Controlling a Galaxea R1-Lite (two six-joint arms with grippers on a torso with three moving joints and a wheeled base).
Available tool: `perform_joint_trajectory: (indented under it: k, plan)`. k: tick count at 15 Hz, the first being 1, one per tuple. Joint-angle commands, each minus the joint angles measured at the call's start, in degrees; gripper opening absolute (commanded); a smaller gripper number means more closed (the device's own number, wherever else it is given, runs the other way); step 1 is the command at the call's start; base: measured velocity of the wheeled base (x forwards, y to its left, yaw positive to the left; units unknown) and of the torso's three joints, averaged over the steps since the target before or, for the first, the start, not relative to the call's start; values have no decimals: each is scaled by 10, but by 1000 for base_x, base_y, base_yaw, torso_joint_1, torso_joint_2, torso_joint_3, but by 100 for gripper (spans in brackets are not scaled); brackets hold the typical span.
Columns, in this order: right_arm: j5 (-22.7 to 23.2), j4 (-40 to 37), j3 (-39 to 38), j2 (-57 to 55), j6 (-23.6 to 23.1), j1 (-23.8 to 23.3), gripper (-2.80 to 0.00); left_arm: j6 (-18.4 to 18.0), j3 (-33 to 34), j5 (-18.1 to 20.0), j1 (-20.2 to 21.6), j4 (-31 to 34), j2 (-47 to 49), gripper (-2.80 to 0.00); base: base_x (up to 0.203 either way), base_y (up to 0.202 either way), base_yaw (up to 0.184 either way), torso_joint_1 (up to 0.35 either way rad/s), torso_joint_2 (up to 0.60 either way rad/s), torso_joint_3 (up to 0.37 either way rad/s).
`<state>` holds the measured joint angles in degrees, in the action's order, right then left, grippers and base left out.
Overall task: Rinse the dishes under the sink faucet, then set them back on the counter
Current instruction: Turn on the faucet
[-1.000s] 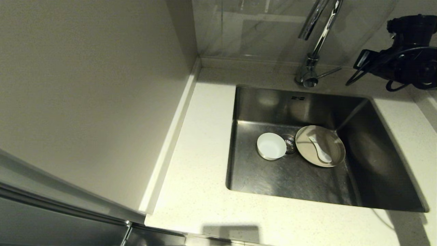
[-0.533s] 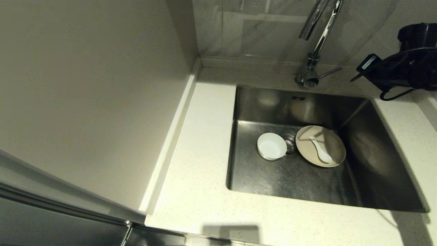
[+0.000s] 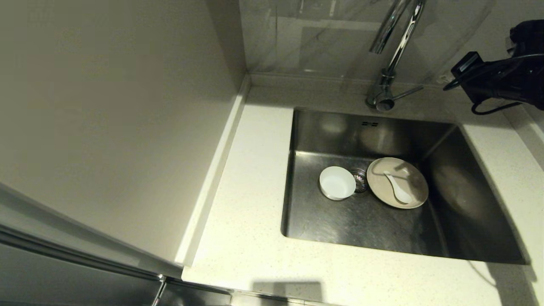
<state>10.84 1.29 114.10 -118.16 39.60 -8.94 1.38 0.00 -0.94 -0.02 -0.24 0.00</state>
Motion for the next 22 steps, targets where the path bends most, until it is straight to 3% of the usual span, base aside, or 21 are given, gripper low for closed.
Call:
perform_joint_trajectory:
  k: [1, 9, 22]
  plan:
    - [13, 0, 0, -4, 0, 8, -280, 0, 0, 0, 0, 0, -2, -280, 0, 0, 0, 0, 0, 0]
    - [16, 1, 0, -20, -29, 37, -280, 0, 0, 0, 0, 0, -2, -280, 0, 0, 0, 0, 0, 0]
    - [41, -9, 0, -38, -63, 39, -280, 0, 0, 0, 0, 0, -2, -280, 0, 0, 0, 0, 0, 0]
